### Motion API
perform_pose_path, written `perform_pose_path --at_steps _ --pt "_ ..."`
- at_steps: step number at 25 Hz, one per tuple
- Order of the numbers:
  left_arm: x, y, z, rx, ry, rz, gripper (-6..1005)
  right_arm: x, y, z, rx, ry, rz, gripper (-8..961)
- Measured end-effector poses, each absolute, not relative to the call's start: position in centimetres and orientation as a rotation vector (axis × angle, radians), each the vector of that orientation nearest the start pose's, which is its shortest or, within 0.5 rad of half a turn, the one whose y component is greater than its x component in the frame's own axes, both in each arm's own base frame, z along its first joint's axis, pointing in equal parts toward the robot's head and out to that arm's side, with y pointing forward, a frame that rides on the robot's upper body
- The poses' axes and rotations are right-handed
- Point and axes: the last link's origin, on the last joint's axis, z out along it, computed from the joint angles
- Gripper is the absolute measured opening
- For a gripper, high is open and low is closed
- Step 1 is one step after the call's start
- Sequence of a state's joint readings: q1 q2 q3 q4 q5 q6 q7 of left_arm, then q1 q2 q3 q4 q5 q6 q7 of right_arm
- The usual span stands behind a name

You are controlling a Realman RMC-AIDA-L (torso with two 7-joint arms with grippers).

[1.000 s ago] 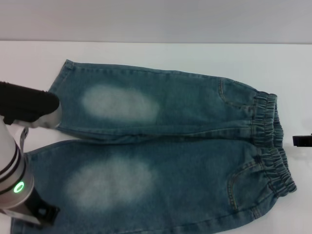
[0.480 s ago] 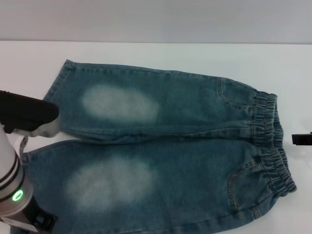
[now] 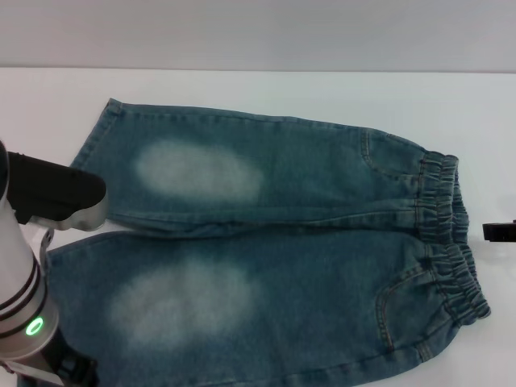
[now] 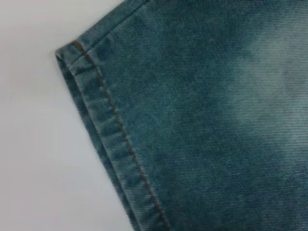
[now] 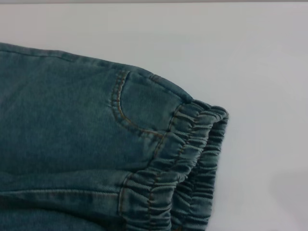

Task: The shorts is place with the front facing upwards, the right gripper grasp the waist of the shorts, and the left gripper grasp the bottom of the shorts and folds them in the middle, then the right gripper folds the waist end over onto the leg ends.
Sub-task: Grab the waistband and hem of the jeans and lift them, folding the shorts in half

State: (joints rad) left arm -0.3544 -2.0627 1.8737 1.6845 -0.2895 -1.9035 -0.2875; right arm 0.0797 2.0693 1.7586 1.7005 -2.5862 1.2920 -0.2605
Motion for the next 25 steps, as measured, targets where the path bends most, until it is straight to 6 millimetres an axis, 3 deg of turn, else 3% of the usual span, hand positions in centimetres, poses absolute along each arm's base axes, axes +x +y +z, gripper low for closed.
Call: perform_pose_path --at_steps 6,25 --pt "-21.4 24.6 -1.1 -1.906 -1.472 0.988 599 26.6 29.4 5.7 -2.003 1.354 -0.113 578" --pt "-22.1 24.4 -1.6 -1.883 -1.46 1.055 598 26.6 29.3 5.6 -2.005 1.356 -0.116 577"
